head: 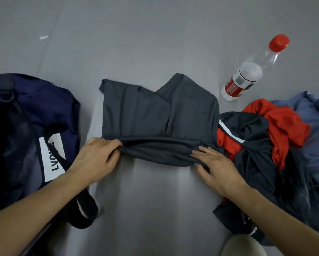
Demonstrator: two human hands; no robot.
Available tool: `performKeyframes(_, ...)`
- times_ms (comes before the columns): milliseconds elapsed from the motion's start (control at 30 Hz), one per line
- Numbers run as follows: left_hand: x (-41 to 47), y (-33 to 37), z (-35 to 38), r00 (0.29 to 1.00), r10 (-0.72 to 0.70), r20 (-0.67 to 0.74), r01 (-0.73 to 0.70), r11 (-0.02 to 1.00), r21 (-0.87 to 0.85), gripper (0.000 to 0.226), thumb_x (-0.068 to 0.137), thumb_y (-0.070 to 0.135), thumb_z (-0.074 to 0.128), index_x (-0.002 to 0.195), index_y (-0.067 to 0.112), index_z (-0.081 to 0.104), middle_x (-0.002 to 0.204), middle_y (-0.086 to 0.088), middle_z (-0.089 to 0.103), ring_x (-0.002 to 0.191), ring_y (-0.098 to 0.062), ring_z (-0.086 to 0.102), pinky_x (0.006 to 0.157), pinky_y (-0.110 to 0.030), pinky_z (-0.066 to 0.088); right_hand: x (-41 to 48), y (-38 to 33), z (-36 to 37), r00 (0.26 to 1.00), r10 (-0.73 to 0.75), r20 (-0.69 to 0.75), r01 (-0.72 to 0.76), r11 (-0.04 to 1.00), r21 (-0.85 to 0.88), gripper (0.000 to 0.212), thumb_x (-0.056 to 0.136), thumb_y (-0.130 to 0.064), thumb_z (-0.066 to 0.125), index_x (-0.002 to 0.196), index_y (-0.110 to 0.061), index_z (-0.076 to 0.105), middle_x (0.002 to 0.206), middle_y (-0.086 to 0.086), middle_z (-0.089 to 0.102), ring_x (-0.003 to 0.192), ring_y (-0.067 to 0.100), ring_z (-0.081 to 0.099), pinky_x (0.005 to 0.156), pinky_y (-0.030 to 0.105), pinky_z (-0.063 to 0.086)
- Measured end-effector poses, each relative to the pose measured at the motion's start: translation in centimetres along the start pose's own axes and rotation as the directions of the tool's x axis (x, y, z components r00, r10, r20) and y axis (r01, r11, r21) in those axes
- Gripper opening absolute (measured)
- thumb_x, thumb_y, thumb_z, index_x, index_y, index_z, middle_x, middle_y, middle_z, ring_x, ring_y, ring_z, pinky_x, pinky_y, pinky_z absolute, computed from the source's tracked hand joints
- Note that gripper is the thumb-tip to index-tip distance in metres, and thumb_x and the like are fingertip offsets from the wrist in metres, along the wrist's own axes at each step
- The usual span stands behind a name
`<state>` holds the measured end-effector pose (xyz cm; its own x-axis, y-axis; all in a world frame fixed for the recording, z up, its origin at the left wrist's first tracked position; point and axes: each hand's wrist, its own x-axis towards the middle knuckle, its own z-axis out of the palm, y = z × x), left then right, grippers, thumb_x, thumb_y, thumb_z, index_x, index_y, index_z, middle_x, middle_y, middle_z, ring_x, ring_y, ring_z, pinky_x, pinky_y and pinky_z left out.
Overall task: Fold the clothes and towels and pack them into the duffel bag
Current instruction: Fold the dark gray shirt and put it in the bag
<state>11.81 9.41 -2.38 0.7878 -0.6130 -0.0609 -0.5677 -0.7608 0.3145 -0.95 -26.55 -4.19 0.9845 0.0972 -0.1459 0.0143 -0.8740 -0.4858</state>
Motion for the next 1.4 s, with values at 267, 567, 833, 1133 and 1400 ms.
performKeyframes(267,3.9,-2.2,-2.9,0.984,-0.174,0.045,0.178,0.979,-0.1,0.016,0.097,0.032,0.057,0.109,0.034,0.067,0.085,0.009,0.071,0.077,-0.022,0.068,0.063,-0.033,0.048,5.9,-1.1,-4.6,0.974,0.195,-0.112,-0.199,0.98,-0.019,0.021,0.096,-0.04,0.058,0.11,-0.026,0.064,0.092,0.002,0.074,0.087,0.028,0.067,0.075,0.036,0.05)
performKeyframes(567,4.9,2.1,4.5,0.999,-0.051,0.016,0.049,0.989,0.136,0.058,0.106,0.044,0.029,0.158,0.019,0.027,0.162,-0.012,0.031,0.15,-0.031,0.027,0.121,-0.047,0.026,6.3,0.0,0.6,0.98,0.018,0.197,0.074,0.89,-0.449,0.077,0.098,-0.068,0.016,0.16,-0.024,0.002,0.168,0.006,-0.001,0.154,0.023,-0.007,0.124,0.05,0.003)
performKeyframes(833,1.9,-2.2,5.2,0.981,-0.103,0.161,0.064,0.971,0.232,0.088,0.092,0.082,0.02,0.16,0.032,-0.005,0.169,-0.003,-0.008,0.155,-0.02,-0.01,0.124,-0.053,0.004,5.2,2.6,0.8,0.984,-0.023,0.175,0.101,0.887,-0.45,0.088,0.092,-0.079,0.02,0.16,-0.027,0.002,0.168,0.002,0.0,0.154,0.02,-0.007,0.124,0.052,0.007)
performKeyframes(1133,1.4,-3.8,2.9,0.985,-0.061,0.161,0.016,0.964,0.265,0.068,0.1,0.046,0.043,0.16,0.031,0.015,0.167,-0.008,0.013,0.154,-0.025,0.015,0.124,-0.053,0.014,2.3,3.6,0.4,0.997,-0.059,0.04,0.07,0.91,-0.409,0.065,0.094,-0.038,0.038,0.157,-0.02,0.029,0.164,0.009,0.022,0.153,0.024,0.016,0.123,0.049,0.018)
performKeyframes(1400,2.7,-2.4,-1.8,0.981,-0.128,0.146,0.147,0.981,-0.124,0.011,0.097,0.045,0.051,0.092,0.044,0.06,0.077,0.018,0.068,0.069,-0.001,0.062,0.063,-0.028,0.047,2.6,1.9,-2.9,0.992,0.103,-0.076,-0.107,0.993,-0.058,0.027,0.087,-0.014,0.064,0.111,-0.021,0.072,0.101,0.003,0.074,0.099,0.027,0.068,0.091,0.038,0.053)
